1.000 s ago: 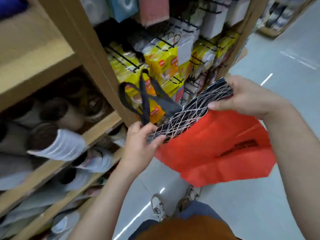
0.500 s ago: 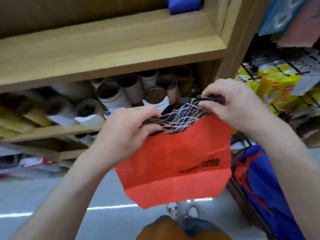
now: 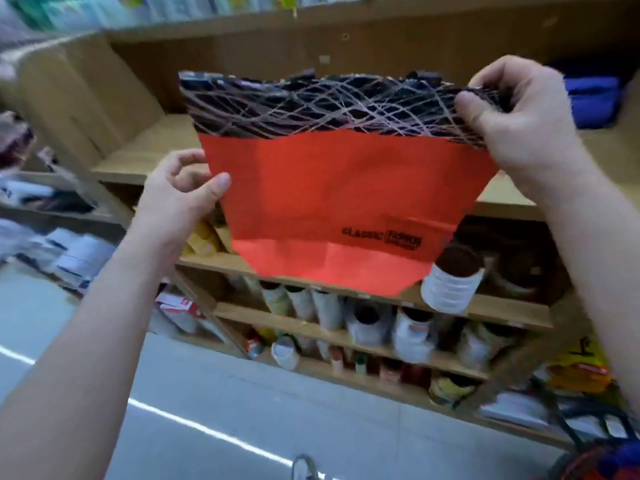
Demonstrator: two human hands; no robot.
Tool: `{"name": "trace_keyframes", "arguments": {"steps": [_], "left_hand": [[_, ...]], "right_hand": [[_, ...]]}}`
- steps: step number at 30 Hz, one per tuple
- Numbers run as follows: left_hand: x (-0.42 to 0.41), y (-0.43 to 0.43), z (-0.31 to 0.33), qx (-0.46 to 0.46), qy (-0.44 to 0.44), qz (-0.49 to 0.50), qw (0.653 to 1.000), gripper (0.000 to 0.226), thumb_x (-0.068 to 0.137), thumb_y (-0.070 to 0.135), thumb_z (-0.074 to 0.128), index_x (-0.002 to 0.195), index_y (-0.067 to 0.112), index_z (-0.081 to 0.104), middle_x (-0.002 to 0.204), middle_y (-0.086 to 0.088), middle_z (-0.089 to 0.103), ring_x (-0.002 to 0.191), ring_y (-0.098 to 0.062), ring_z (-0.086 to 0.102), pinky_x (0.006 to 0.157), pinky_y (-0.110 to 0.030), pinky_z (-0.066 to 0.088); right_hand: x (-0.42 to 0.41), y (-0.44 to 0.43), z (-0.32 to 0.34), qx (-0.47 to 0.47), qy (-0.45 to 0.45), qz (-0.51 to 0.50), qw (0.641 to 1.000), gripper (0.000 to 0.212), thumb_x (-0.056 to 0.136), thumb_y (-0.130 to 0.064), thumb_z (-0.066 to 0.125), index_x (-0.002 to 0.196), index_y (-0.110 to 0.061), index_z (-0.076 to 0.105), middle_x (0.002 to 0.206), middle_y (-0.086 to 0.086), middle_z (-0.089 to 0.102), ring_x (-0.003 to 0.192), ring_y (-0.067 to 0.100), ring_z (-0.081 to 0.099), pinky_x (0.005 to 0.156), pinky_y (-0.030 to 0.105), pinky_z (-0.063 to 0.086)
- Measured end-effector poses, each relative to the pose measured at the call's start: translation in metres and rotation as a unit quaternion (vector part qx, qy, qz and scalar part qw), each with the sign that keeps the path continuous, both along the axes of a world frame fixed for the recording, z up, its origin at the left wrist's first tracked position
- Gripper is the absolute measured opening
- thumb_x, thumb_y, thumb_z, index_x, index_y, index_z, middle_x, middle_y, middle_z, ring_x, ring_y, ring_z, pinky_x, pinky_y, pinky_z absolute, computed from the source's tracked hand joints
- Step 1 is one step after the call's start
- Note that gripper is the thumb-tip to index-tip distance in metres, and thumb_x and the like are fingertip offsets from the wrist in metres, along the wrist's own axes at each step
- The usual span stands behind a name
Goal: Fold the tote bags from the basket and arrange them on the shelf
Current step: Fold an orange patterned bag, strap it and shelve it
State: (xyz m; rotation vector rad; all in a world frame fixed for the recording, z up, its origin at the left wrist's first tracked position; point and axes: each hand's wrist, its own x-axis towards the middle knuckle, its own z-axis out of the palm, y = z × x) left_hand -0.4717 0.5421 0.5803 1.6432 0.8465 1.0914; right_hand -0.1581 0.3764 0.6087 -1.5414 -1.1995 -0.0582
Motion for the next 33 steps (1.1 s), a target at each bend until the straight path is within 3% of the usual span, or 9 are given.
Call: {"name": "trace_keyframes", "arguments": {"steps": [5,9,14,18,20,23,25,28,33], "left_hand": [[-0.010,0.082,-0.021,0.025,0.050,0.025,0.998,0.014,0.099,0.017,0.056,0.109,0.023,0.064,0.096,0.007,0.071,0.083,-0.008,0.065,0.077,-0.026,0.054],[-0.013,0.148,-0.015,0.096,0.081,0.082,0.989,0.011,0.097,0.019,0.057,0.104,0.018,0.065,0.090,0.006,0.067,0.078,-0.006,0.060,0.076,-0.025,0.048],[-0.011,0.213,-0.018,0.083,0.168,0.111,0.976,0.013,0.095,0.018,0.060,0.102,0.010,0.067,0.092,-0.004,0.064,0.084,-0.020,0.058,0.077,-0.033,0.046],[-0.017,0.242,-0.028,0.052,0.205,0.131,0.969,0.032,0.087,0.021,0.068,0.118,0.013,0.060,0.110,-0.008,0.066,0.099,-0.026,0.063,0.093,-0.041,0.051],[-0.030,0.236,-0.023,0.104,0.198,0.123,0.967,0.046,0.086,0.024,0.072,0.129,0.020,0.056,0.121,-0.002,0.061,0.101,-0.013,0.059,0.094,-0.029,0.048],[-0.061,0.209,-0.003,0.061,0.160,-0.130,0.977,0.056,0.081,0.057,0.068,0.128,0.028,0.062,0.131,0.007,0.061,0.113,-0.001,0.057,0.097,-0.023,0.045],[-0.073,0.195,0.002,0.001,0.277,-0.260,0.925,0.067,0.065,0.063,0.077,0.125,0.037,0.062,0.134,0.019,0.057,0.115,0.008,0.056,0.100,-0.026,0.046],[-0.064,0.192,-0.015,0.040,0.322,-0.119,0.938,0.032,0.071,0.045,0.073,0.101,0.034,0.070,0.104,0.013,0.070,0.076,-0.003,0.060,0.077,-0.026,0.048],[-0.039,0.199,-0.028,0.038,0.256,0.075,0.963,0.023,0.083,0.039,0.074,0.092,0.018,0.070,0.077,0.013,0.064,0.070,-0.008,0.057,0.064,-0.026,0.045]], "right_hand": [[-0.024,0.090,0.022,0.054,-0.022,-0.106,0.993,0.005,0.086,-0.031,0.063,0.088,-0.027,0.062,0.087,-0.007,0.060,0.081,0.005,0.056,0.074,0.028,0.051],[-0.061,0.132,0.027,-0.056,-0.207,-0.257,0.942,0.061,0.085,-0.043,0.059,0.142,-0.028,0.043,0.144,0.007,0.039,0.137,0.027,0.033,0.104,0.049,0.037],[-0.100,0.152,-0.014,-0.364,-0.220,0.080,0.901,0.102,0.054,-0.098,0.039,0.146,-0.056,0.022,0.164,-0.005,0.010,0.151,0.017,0.006,0.116,0.061,0.019],[-0.093,0.159,-0.042,-0.533,-0.255,0.105,0.800,0.096,0.068,-0.077,0.061,0.147,-0.058,0.009,0.163,-0.015,-0.002,0.151,0.013,-0.004,0.116,0.060,0.010],[-0.090,0.164,-0.042,-0.491,-0.250,0.084,0.830,0.074,0.082,-0.062,0.059,0.144,-0.060,0.019,0.163,-0.013,0.011,0.151,0.014,0.007,0.118,0.056,0.016],[-0.087,0.168,-0.041,-0.448,-0.206,0.089,0.865,0.049,0.089,-0.054,0.052,0.136,-0.059,0.040,0.157,-0.016,0.029,0.148,0.012,0.021,0.118,0.052,0.020],[-0.083,0.167,-0.038,-0.423,-0.179,0.101,0.882,0.039,0.092,-0.046,0.054,0.131,-0.048,0.055,0.147,-0.017,0.043,0.142,0.010,0.033,0.119,0.034,0.022],[-0.076,0.167,-0.033,-0.371,-0.065,0.062,0.924,0.022,0.092,-0.042,0.059,0.099,-0.027,0.073,0.100,-0.019,0.068,0.098,0.009,0.062,0.076,0.001,0.036],[-0.068,0.187,-0.045,-0.242,-0.036,-0.052,0.968,0.031,0.085,-0.041,0.071,0.093,-0.011,0.070,0.082,0.003,0.066,0.088,0.026,0.061,0.076,0.033,0.045]]}}
